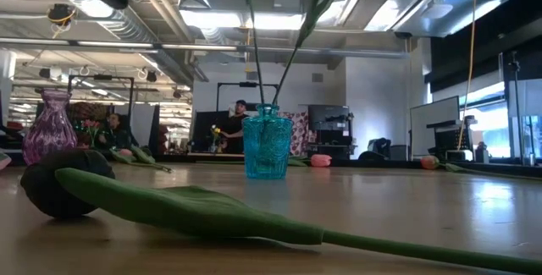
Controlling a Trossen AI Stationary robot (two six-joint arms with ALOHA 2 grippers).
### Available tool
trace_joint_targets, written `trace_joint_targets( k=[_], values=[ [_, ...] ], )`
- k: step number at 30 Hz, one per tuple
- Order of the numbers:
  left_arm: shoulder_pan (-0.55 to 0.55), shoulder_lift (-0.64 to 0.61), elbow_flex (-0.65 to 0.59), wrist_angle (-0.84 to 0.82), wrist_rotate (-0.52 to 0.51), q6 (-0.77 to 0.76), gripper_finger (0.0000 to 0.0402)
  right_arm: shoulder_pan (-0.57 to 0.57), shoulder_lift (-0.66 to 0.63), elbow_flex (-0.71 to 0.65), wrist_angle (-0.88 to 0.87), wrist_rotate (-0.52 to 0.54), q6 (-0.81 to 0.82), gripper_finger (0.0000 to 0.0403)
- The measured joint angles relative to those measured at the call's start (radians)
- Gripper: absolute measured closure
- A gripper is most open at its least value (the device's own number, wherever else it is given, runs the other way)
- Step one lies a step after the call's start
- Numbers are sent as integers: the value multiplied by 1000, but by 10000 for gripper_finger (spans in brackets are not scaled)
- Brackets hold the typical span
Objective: Sort flowers into vase by color
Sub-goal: Put the bottom right black tulip into the blue vase, then put the bottom black tulip into the blue vase
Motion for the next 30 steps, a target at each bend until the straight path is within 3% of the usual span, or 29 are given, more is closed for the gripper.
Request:
trace_joint_targets(
  k=[6, 14, 18, 21, 26, 30],
  values=[
    [-23, -13, 100, -195, -6, -45, 306, -14, -2, 50, -257, -90, 187, 161],
    [-44, -52, 193, -439, -4, -134, 306, -64, -2, 50, -455, -317, 333, 141],
    [-33, -89, 259, -586, -6, -165, 306, -86, -28, 50, -472, -387, 330, 141],
    [-31, -116, 290, -667, -8, -177, 306, -88, -51, 50, -464, -378, 291, 141],
    [-31, -135, 292, -700, -15, -177, 306, -60, -103, 50, -406, -364, 192, 141],
    [-38, -135, 292, -708, -15, -177, 306, 30, -119, 50, -291, -350, 70, 141]
  ],
)
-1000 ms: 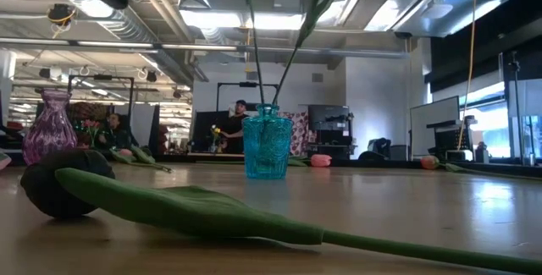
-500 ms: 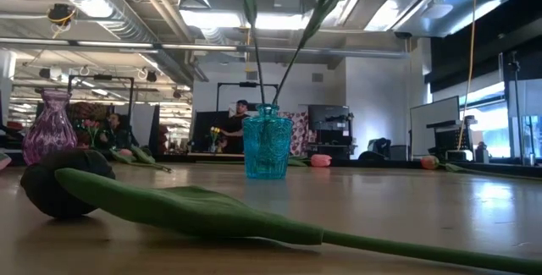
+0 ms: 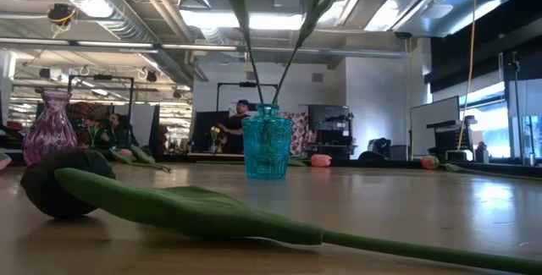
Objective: Sort flowers into vase by color
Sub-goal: Put the bottom black tulip into the blue vase
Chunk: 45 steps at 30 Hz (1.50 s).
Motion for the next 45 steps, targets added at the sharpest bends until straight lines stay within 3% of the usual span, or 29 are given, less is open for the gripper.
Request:
trace_joint_targets(
  k=[4, 10, 16, 21, 28, 32, 38, 45],
  values=[
    [14, 0, 0, -13, -1, -17, 306, 112, 0, 0, 125, 39, -105, 141],
    [56, 13, -3, -54, -3, -47, 306, 255, 42, -10, 131, 132, -67, 141],
    [86, 40, -35, -46, -3, -54, 306, 320, 148, -85, 162, 47, 115, 141],
    [119, 48, -64, -28, -3, -55, 306, 329, 306, -101, 214, -52, 148, 141],
    [149, 47, -69, -27, -3, -77, 305, 283, 478, -101, 217, -81, 193, 141],
    [151, 47, -69, -24, -3, -77, 305, 246, 547, -101, 277, -170, 208, 146],
    [151, 47, -69, -22, -3, -77, 305, 222, 612, -101, 349, -278, 203, 187],
    [151, 47, -69, -22, -3, -73, 305, 217, 650, -99, 365, -285, 212, 255]
  ],
)
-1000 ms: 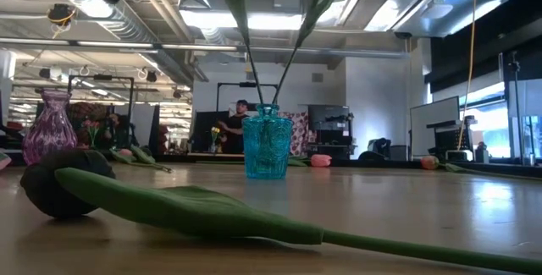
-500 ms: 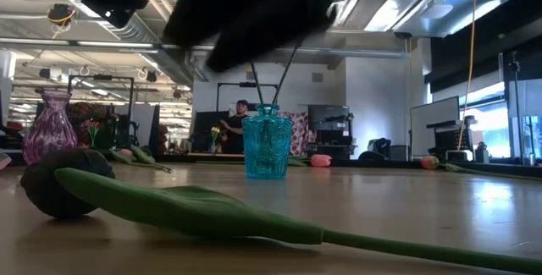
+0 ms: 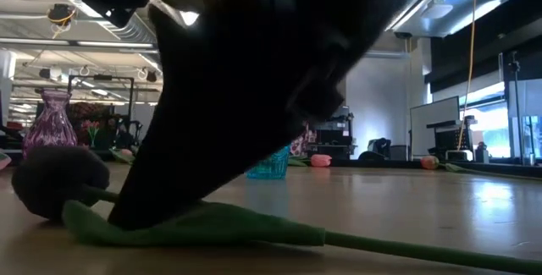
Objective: Sort flowers into vase by color
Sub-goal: Put the bottom black tulip into the blue vase
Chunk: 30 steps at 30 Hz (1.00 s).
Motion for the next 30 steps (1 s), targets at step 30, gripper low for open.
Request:
trace_joint_targets(
  k=[30],
  values=[
    [-123, -3, -106, 252, -128, 85, 305, 58, -445, -131, 394, 539, -521, 399]
  ],
)
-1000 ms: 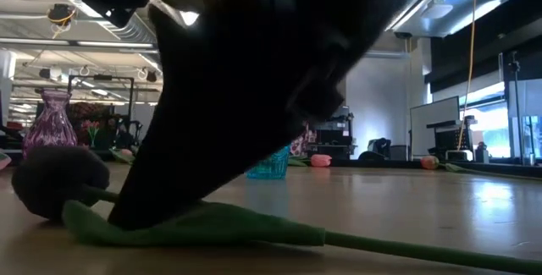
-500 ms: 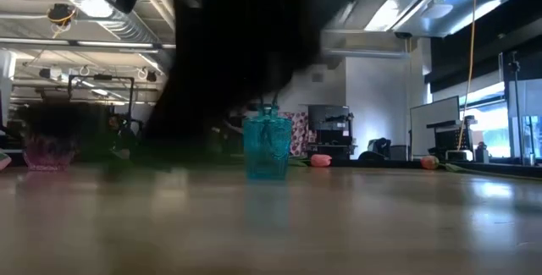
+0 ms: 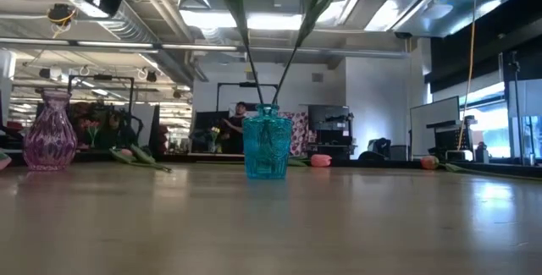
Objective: Sort flowers into vase by color
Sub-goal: Put the bottom black tulip into the blue vase
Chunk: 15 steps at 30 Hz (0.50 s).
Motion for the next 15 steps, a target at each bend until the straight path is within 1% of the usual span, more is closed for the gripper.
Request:
trace_joint_targets(
  k=[4, 6, 8, 11, 13, 15],
  values=[
    [-5, 0, -79, 152, 0, 20, 305, -24, -50, -196, 466, 15, -204, 399],
    [-4, 0, -108, 195, 0, 24, 305, -48, -55, -290, 731, -11, -316, 400],
    [2, 0, -124, 226, 0, 32, 305, -78, -51, -377, 957, -60, -399, 400],
    [11, 0, -137, 240, 0, 33, 305, -133, -44, -478, 1209, -150, -455, 400],
    [16, 0, -141, 239, 0, 33, 305, -170, -44, -526, 1338, -212, -489, 401],
    [20, 0, -141, 241, 0, 33, 305, -212, -44, -559, 1415, -267, -502, 401]
  ],
)
